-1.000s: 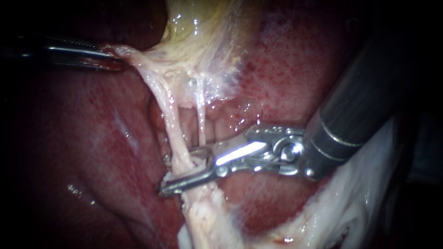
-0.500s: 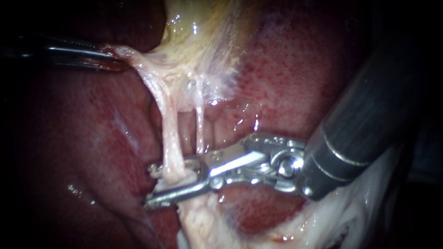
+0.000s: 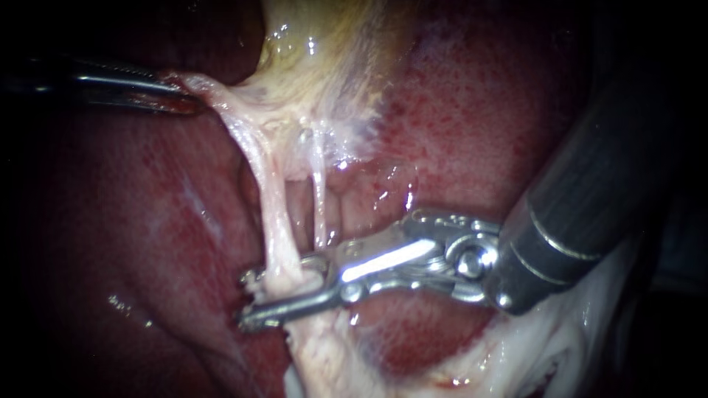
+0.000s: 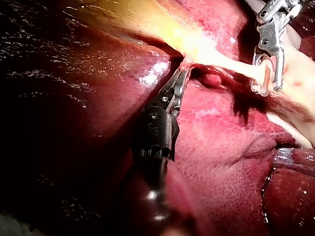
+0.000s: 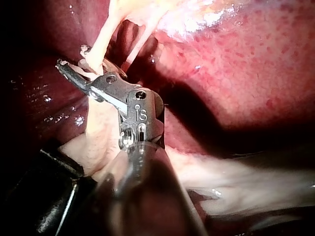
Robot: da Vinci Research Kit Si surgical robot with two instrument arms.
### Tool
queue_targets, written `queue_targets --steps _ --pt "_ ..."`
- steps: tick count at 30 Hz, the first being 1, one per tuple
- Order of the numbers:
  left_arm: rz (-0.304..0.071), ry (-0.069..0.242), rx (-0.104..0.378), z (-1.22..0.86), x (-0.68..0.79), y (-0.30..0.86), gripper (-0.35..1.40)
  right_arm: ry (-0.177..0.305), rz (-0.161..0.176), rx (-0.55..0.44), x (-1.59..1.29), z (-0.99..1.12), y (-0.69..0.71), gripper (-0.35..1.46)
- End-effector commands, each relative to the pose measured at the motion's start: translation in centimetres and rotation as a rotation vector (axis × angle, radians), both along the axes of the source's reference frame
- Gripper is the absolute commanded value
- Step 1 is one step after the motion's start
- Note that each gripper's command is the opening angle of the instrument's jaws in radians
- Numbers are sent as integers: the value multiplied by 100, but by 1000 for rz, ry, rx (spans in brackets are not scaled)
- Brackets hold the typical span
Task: Clipping second clip left tube
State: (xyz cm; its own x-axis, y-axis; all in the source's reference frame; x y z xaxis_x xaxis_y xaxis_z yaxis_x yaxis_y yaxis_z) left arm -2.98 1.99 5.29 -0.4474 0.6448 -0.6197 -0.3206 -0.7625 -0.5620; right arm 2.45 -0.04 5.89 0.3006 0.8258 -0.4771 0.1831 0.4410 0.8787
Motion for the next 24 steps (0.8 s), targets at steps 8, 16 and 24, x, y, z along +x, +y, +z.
queue_targets --steps 8,16,24 --pt "0 0 0 0 0 0 -35 2 -3 0 -1 -2 -2 -23" --pt "0 0 0 0 -1 0 -35 10 -21 8 -3 -3 -3 -35" --pt "0 0 0 0 -2 0 -35 38 -70 7 -2 -2 -4 -35"
